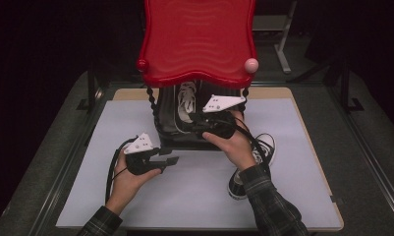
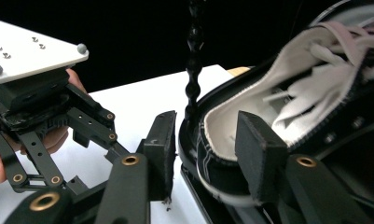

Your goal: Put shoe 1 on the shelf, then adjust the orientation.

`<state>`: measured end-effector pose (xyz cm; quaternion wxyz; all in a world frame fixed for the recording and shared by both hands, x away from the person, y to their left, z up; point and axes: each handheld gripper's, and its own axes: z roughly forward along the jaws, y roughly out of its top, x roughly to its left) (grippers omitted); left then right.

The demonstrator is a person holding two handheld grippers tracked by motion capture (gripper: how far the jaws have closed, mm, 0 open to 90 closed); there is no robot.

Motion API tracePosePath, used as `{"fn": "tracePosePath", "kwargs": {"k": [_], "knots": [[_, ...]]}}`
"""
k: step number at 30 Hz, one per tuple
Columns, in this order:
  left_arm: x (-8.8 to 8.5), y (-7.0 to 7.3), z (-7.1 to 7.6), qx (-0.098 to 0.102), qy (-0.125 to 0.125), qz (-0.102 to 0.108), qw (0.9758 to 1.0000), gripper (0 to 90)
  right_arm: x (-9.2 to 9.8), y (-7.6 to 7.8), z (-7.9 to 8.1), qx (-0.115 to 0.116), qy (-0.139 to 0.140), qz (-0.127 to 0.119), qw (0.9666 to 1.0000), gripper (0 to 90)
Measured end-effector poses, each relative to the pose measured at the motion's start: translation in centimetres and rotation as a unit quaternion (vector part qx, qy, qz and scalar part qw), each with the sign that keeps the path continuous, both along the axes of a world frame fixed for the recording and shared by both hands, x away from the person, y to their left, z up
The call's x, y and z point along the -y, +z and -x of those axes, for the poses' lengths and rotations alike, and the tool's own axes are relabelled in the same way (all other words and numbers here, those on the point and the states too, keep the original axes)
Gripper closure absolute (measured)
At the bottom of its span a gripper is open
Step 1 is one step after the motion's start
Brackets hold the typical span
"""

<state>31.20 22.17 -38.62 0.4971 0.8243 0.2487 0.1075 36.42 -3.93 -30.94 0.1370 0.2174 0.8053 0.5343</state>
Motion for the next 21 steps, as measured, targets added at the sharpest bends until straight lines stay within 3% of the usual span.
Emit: {"fn": "tracePosePath", "kwargs": {"k": [14, 16, 21], "knots": [[0.7, -1.2, 0.9, -0.015, -0.021, -0.018, 0.9995, 51.4, 6.1, -1.5, 3.3, -0.033, -0.047, 0.003, 0.9984, 52.9], [0.6, -1.3, 1.1, -0.016, -0.023, -0.022, 0.9994, 50.8, 7.3, -1.9, 3.6, -0.034, -0.056, 0.003, 0.9978, 55.9], [0.0, -1.5, 1.4, -0.015, -0.019, -0.027, 0.9993, 50.8, 10.7, -3.3, 3.8, -0.039, -0.093, 0.013, 0.9948, 77.4]]}}
